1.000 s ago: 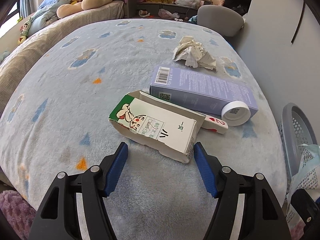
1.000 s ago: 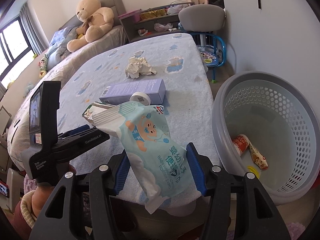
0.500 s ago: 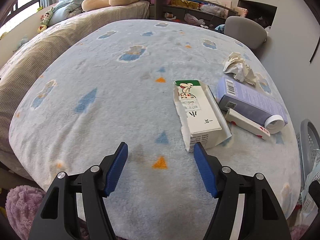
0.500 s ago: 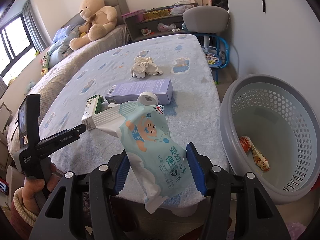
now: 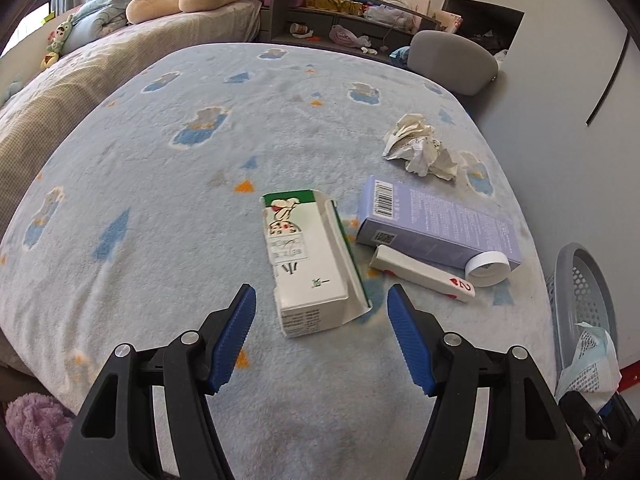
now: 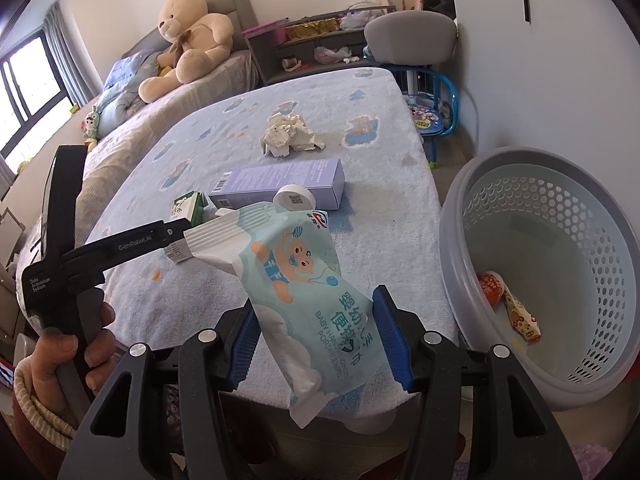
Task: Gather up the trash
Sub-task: 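Grasp the milk carton with the left gripper and lift it, then carry the carton and wipes packet over the grey basket with both grippers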
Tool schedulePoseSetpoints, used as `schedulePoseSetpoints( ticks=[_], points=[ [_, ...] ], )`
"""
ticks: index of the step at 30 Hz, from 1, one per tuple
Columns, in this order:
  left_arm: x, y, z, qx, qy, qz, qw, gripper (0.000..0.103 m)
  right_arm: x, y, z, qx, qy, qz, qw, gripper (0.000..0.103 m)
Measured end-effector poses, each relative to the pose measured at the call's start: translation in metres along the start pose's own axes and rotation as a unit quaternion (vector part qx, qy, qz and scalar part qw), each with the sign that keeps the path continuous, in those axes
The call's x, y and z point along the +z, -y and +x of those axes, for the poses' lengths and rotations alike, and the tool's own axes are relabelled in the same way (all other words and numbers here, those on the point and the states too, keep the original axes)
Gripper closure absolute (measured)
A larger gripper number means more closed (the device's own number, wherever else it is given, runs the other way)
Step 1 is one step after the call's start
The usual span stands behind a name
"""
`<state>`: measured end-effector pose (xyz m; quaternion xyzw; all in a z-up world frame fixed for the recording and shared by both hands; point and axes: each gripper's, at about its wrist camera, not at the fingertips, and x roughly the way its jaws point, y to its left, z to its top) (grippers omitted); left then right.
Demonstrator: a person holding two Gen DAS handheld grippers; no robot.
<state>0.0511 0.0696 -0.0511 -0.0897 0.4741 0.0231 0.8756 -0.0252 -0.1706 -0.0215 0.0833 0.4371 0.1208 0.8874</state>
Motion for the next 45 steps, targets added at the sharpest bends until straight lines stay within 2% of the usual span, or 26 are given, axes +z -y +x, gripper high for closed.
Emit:
schedulePoseSetpoints(
  ticks=[4,8,13,15,16,17,18,33,45],
  points=[
    [0.005,0.004,0.019,0.020,-0.014,0.005,0.9997,0.037,0.000,0.005,0.000,0.002,0.000,0.005,1.000,0.050],
    [0.008,-0.002,0.034,0.022,-0.030,-0.004,0.9993,0.037,0.000,0.008,0.002,0.004,-0.002,0.009,1.000,0.050],
    [0.012,-0.002,0.038,0.026,-0.022,0.005,0.9994,0.039,0.000,0.009,0.006,0.007,-0.006,0.011,1.000,0.050],
    [0.012,-0.004,0.037,0.028,-0.019,0.007,0.9994,0.053,-0.001,0.007,0.007,0.008,-0.006,0.010,1.000,0.050],
    [0.012,-0.005,0.037,0.026,-0.019,0.007,0.9995,0.056,-0.001,0.006,0.007,0.008,-0.006,0.010,1.000,0.050],
    [0.011,-0.007,0.035,0.023,-0.019,0.006,0.9996,0.065,-0.001,0.006,0.007,0.008,-0.006,0.010,1.000,0.050],
    [0.010,-0.010,0.033,0.017,-0.019,0.004,0.9997,0.068,-0.001,0.005,0.008,0.008,-0.006,0.010,1.000,0.050],
    [-0.038,-0.018,-0.041,0.015,0.025,0.025,0.9993,0.068,-0.006,-0.010,-0.002,0.012,0.006,-0.001,1.000,0.050],
    [-0.059,0.005,-0.081,-0.002,0.057,0.056,0.9968,0.067,-0.012,-0.013,-0.024,0.010,0.020,-0.006,1.000,0.050]
  ],
)
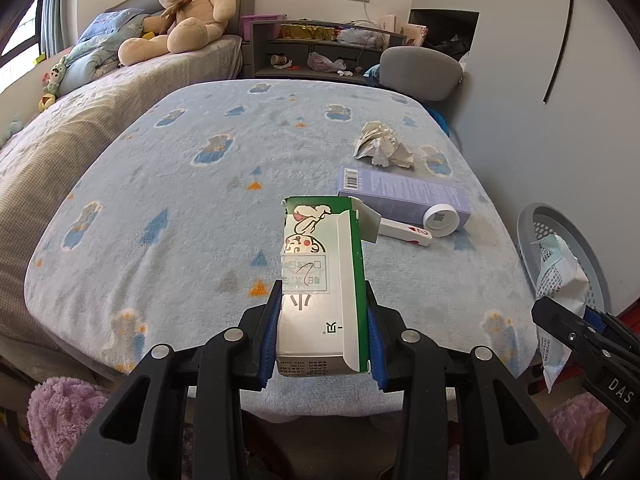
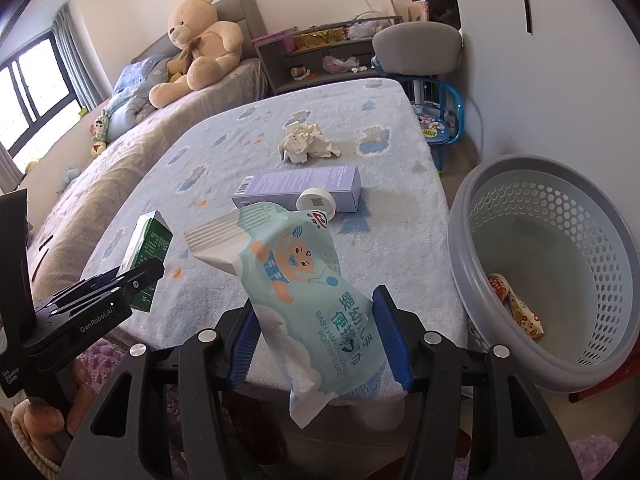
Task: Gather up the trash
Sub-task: 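Carry the carton and wipes packet over the grey basket with both grippers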
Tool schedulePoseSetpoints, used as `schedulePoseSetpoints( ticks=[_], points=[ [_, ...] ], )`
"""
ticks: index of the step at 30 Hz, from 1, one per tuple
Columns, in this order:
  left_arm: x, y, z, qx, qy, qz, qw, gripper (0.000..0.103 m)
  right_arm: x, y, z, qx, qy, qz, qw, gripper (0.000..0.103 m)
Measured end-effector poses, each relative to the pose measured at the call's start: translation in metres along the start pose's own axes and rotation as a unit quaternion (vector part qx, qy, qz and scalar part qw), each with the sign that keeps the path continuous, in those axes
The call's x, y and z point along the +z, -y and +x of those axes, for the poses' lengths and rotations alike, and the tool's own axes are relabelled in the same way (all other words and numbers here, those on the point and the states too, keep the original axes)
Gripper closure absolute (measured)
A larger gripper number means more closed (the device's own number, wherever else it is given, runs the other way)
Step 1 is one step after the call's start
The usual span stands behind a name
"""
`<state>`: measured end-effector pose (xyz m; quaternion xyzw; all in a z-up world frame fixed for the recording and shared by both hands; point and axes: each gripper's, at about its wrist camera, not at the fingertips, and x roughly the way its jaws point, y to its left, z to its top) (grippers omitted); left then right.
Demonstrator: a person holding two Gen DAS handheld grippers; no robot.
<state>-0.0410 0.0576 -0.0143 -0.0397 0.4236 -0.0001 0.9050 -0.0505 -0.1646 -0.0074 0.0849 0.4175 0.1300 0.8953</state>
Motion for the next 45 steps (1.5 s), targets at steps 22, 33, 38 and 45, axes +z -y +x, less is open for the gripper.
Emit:
schedulePoseSetpoints(
  ticks=[22,33,38,45],
  points=[
    [0.016,0.086,-0.007,-0.044,0.009,0.060,0.9972,0.067,0.016,0.068,-0.052,-0.036,0.042,0.038,0.998,0.050],
    [0.026,0.137,0.000,-0.074,0.005,0.097,0.9926,0.067,0.018,0.112,-0.063,-0.064,0.048,0.070,0.994,0.050],
    [0.028,0.162,0.009,-0.089,-0.001,0.116,0.9893,0.067,0.018,0.130,-0.067,-0.081,0.053,0.079,0.992,0.050],
    [0.030,0.199,0.026,-0.116,-0.020,0.138,0.9834,0.067,0.016,0.161,-0.065,-0.105,0.052,0.101,0.988,0.050]
  ],
)
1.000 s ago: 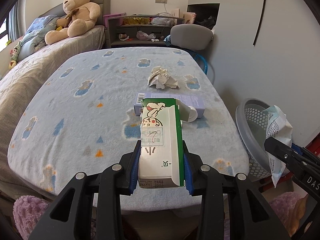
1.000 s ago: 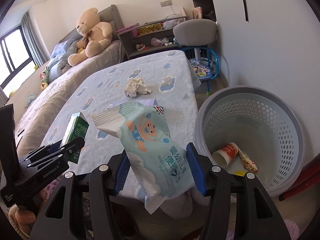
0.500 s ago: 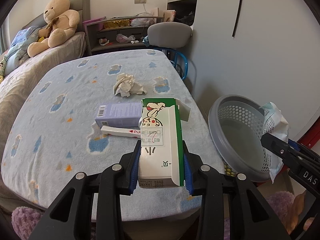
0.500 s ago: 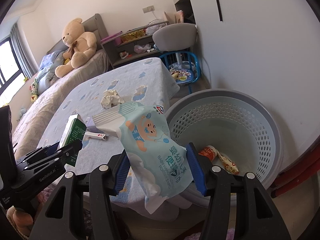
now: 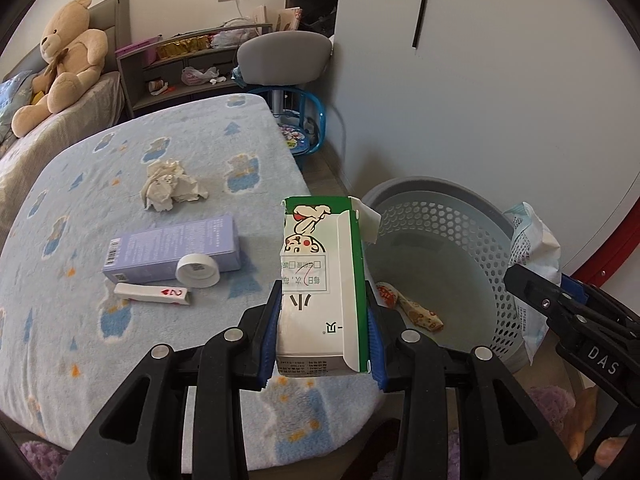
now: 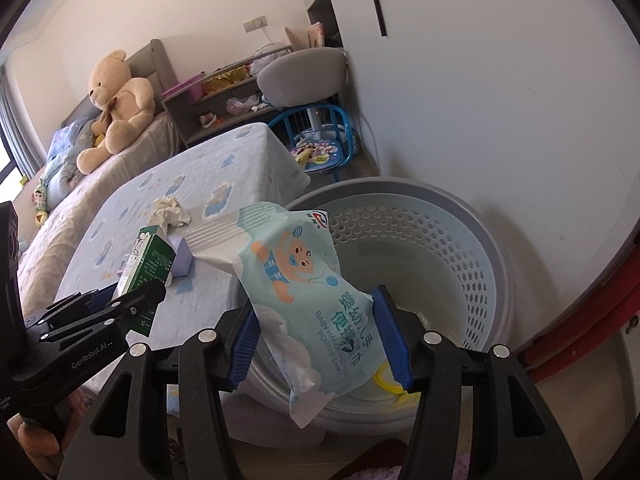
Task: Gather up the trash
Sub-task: 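Carry the carton and wipes packet over the grey basket with both grippers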
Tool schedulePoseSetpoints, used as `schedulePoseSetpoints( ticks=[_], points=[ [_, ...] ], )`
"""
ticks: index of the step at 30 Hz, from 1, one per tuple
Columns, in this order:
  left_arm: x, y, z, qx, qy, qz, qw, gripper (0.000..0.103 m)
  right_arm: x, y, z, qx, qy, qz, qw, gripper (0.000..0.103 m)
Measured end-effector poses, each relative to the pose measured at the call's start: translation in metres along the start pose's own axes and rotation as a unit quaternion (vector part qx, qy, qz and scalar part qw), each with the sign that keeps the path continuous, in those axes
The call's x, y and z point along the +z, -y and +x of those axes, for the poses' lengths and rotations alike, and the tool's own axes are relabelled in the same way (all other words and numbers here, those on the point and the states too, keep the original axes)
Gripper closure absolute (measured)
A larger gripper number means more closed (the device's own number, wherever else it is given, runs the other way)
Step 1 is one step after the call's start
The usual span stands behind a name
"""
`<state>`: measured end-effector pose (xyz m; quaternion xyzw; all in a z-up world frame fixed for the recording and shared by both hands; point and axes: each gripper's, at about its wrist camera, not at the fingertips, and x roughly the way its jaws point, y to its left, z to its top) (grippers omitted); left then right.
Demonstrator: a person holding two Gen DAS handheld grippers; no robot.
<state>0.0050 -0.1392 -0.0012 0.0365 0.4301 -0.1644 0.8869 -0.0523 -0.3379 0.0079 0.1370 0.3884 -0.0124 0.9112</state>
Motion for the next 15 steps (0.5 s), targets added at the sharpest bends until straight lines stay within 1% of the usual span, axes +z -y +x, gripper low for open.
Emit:
schedulePoseSetpoints(
  ticks=[8,12,15],
  points=[
    [0.016,0.040,0.023,-0.033,-0.006,0.033,0.9989,0.067,0.006,0.037,0.006,-0.021,0.002,0.028,0.999,0.050],
    [0.019,0.053,0.038,-0.043,-0.023,0.040,0.9980,0.067,0.007,0.050,0.012,-0.024,-0.002,0.038,0.999,0.050],
    [0.021,0.059,0.044,-0.043,-0.028,0.043,0.9977,0.067,0.010,0.056,0.016,-0.024,-0.002,0.041,0.999,0.050]
  ],
)
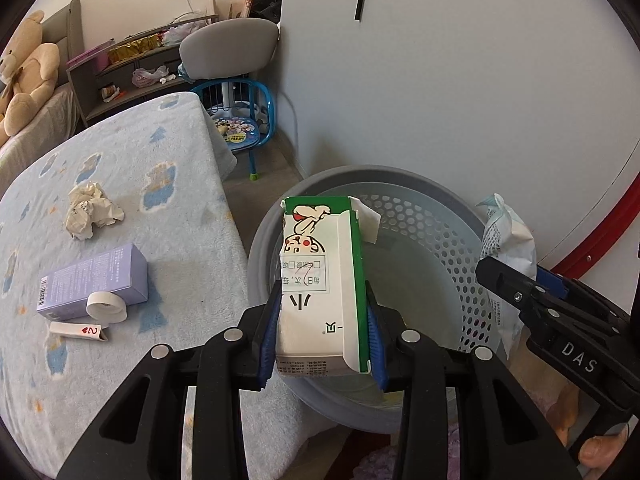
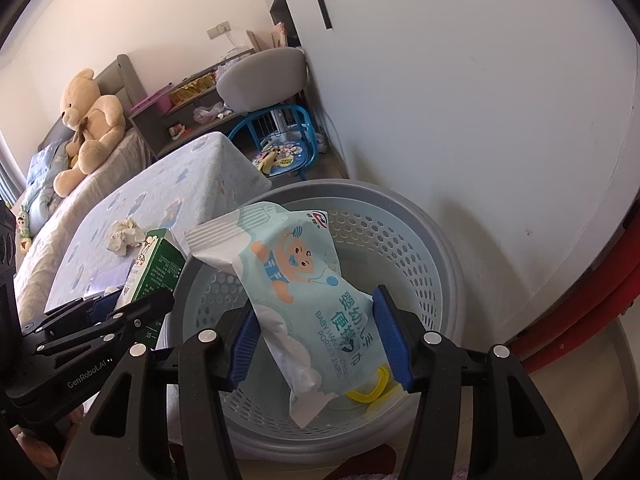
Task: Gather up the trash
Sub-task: 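Carry the carton and wipes packet over the grey basket with both grippers, then open both grippers to drop carton and wipes into the basket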
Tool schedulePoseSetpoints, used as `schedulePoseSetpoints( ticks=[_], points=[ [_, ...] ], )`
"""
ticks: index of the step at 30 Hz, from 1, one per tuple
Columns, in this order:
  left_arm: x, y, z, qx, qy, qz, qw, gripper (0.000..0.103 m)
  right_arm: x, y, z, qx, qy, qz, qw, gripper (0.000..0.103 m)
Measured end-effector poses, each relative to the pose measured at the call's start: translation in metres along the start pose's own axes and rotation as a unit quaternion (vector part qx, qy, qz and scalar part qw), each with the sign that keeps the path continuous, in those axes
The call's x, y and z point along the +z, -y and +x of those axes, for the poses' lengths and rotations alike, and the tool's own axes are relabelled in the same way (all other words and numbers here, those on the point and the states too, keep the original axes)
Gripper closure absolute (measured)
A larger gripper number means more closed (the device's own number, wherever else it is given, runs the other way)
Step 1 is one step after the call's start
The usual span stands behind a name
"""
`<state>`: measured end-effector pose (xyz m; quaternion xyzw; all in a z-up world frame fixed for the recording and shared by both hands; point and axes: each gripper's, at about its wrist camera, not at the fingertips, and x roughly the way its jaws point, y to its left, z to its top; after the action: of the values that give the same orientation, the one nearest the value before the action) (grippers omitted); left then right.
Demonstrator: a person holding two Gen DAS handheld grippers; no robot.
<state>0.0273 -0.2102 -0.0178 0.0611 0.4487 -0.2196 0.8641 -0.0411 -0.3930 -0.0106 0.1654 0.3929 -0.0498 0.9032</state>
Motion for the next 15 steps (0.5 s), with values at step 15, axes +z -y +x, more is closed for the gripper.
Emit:
schedulePoseSetpoints(
  ticks=[15],
  points=[
    [0.011,0.004,0.004,-0.004,0.008,-0.004,1.0000,0.064,0.007,0.002,0.008,-0.003,-0.005,-0.005,1.000,0.048]
  ],
)
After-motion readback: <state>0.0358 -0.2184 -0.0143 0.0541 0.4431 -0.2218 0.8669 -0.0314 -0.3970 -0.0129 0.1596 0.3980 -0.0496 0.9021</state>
